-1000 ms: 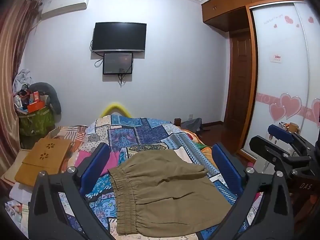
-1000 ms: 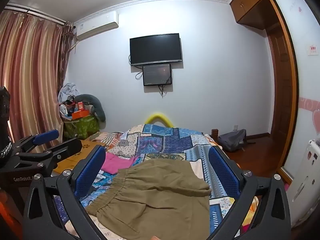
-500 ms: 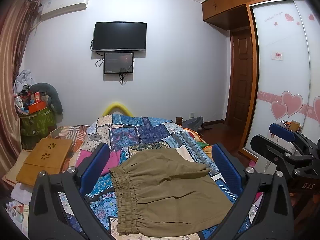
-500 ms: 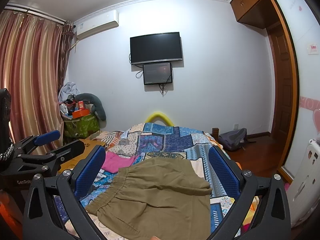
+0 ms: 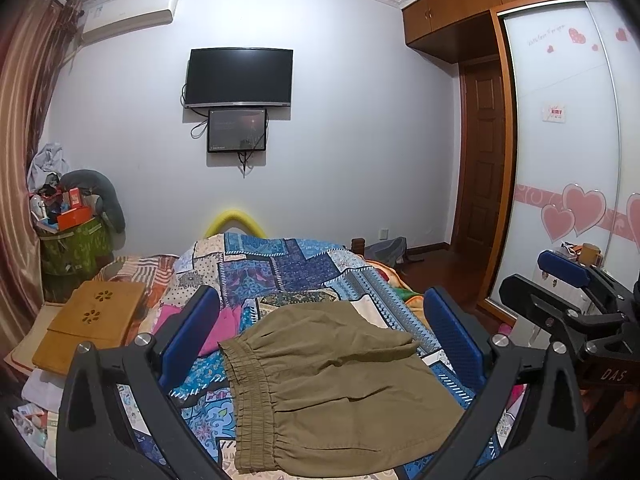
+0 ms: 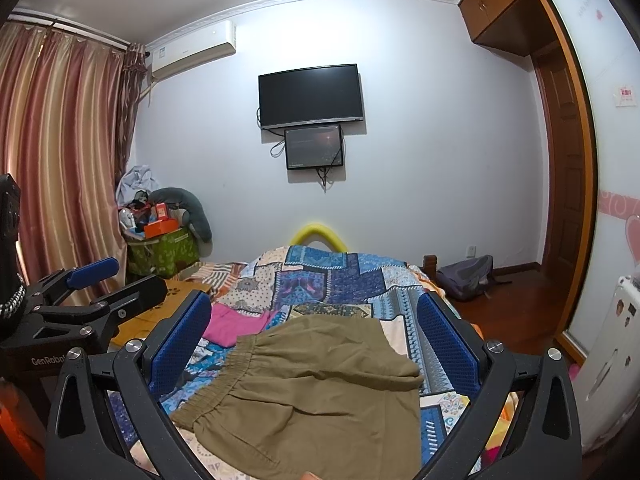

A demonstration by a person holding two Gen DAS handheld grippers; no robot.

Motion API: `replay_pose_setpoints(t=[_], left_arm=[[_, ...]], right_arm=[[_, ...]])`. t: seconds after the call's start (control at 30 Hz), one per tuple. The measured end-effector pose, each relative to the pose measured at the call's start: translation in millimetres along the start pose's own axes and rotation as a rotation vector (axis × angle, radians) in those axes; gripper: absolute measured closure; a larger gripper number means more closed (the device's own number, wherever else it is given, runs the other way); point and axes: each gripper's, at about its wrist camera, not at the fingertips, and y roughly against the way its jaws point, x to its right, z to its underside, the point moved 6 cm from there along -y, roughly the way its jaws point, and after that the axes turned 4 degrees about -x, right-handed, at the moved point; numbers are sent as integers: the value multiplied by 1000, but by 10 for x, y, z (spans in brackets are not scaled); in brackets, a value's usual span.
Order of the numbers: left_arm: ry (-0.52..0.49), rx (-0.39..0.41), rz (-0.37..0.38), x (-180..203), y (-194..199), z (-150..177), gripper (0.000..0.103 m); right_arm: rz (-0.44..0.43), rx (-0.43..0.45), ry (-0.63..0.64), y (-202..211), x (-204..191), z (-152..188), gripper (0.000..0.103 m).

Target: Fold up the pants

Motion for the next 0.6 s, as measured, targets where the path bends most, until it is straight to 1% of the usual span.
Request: replay_pose_setpoints(t=[0.6], left_arm=[[6,2,0,-30,-7,-61,0]], right_arm=[[-1,-1,-2,5,13,-19,1]])
